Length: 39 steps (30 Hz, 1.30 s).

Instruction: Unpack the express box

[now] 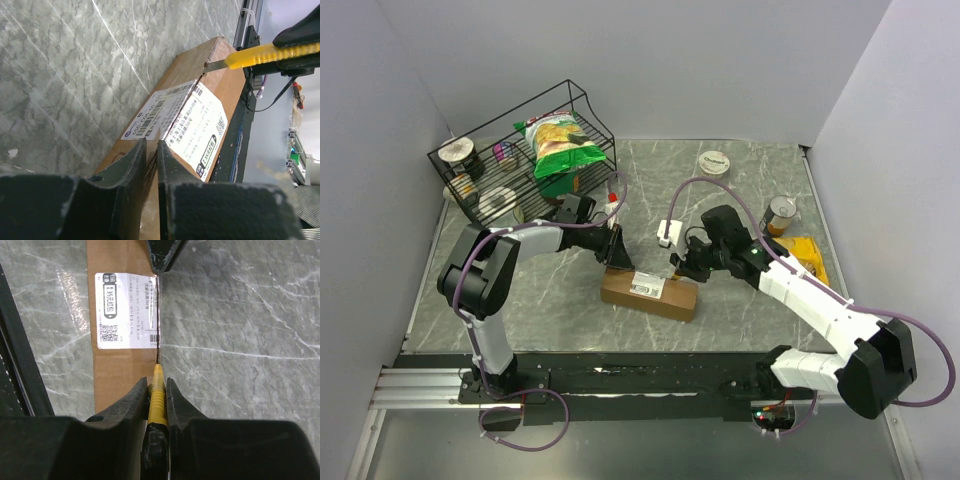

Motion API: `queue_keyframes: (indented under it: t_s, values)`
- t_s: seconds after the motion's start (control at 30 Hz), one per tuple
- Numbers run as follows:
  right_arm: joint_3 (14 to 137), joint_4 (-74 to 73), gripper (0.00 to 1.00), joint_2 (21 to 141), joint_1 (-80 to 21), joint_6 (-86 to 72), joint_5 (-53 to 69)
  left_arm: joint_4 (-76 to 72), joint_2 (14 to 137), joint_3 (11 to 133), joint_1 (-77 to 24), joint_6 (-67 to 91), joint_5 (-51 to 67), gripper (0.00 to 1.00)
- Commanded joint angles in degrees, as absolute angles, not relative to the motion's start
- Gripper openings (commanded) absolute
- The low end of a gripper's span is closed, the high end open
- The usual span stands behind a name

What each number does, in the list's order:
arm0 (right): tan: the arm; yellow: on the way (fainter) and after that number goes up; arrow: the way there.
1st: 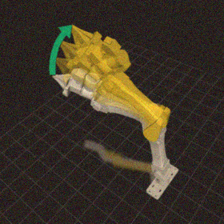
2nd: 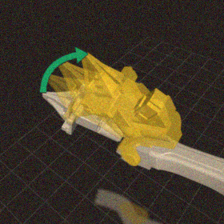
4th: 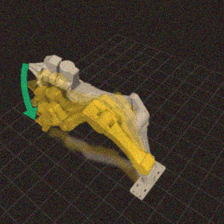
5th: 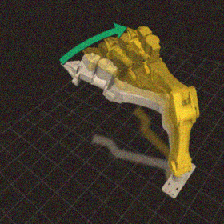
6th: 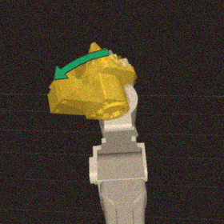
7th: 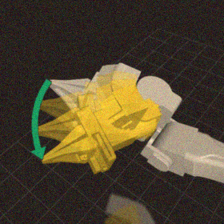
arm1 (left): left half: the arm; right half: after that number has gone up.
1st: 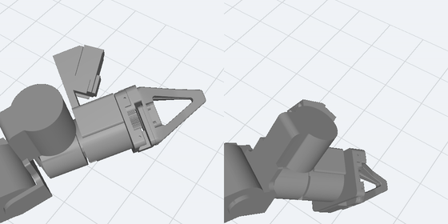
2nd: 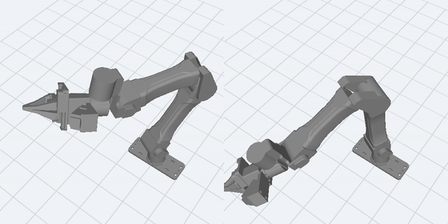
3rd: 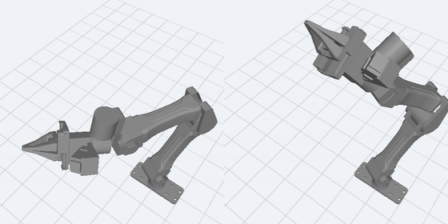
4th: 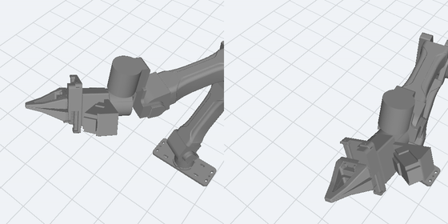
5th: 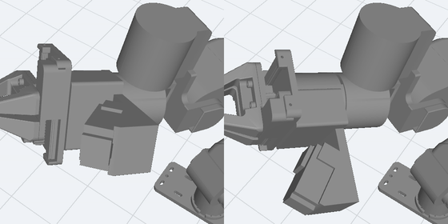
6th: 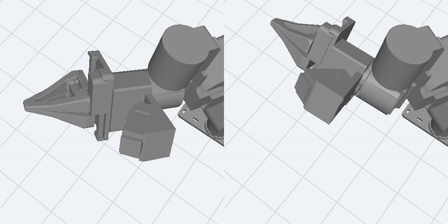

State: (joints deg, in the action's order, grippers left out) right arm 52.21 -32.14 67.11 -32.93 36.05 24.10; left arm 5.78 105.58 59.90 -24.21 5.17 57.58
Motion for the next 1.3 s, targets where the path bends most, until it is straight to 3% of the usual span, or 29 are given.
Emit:
queue_keyframes:
  t_s: [0.0, 0.13, 0.2, 0.23, 0.27, 0.3, 0.37, 0.47, 0.63, 0.83, 1.03, 1.27]
  values:
    - [53.86, -45.52, 0.00, 71.10, -31.38, 33.92, 20.13, 10.20, 106.09, 56.43, -23.20, -1.75, 47.81, 0.13]
    - [57.30, -49.64, 0.00, 70.93, -31.55, 35.42, 21.79, 9.67, 101.09, 54.93, -23.20, -5.17, 48.34, 0.12]
    - [58.27, -50.62, 0.00, 70.75, -31.73, 34.98, 22.23, 10.28, 99.33, 55.63, -23.03, -6.32, 49.13, 0.17]
    - [58.45, -50.80, 0.00, 70.66, -31.82, 34.63, 21.98, 10.46, 97.14, 56.16, -23.03, -6.59, 50.09, 0.22]
    - [58.62, -50.54, 0.00, 70.84, -32.25, 34.11, 21.80, 10.28, 95.90, 56.77, -23.03, -6.77, 50.36, 0.38]
    - [58.80, -50.45, 0.00, 70.93, -32.52, 33.84, 21.71, 10.28, 94.58, 58.17, -23.11, -6.77, 50.62, 0.44]
    - [59.41, -49.32, 0.00, 72.06, -32.87, 32.62, 21.27, 10.80, 91.68, 59.49, -23.38, -8.34, 51.94, 0.53]
    - [60.81, -48.00, 0.00, 74.26, -33.13, 30.60, 20.74, 14.49, 90.09, 62.22, -25.48, -13.26, 50.55, 0.57]
    - [62.22, -46.67, 0.00, 75.50, -33.49, 27.78, 20.22, 16.78, 85.62, 60.91, -31.45, -25.63, 44.74, 0.50]
    - [64.33, -47.55, 0.00, 75.85, -33.49, 24.96, 18.72, 17.67, 86.47, 60.29, -35.59, -31.20, 44.11, 0.29]
    - [65.48, -49.30, 0.00, 75.59, -33.49, 23.38, 17.22, 11.17, 87.98, 58.37, -39.81, -23.93, 46.49, 0.08]
    - [62.05, -46.23, 0.00, 69.53, -34.01, 23.82, 16.35, 9.49, 94.29, 56.59, -42.45, -19.16, 41.75, 0.01]
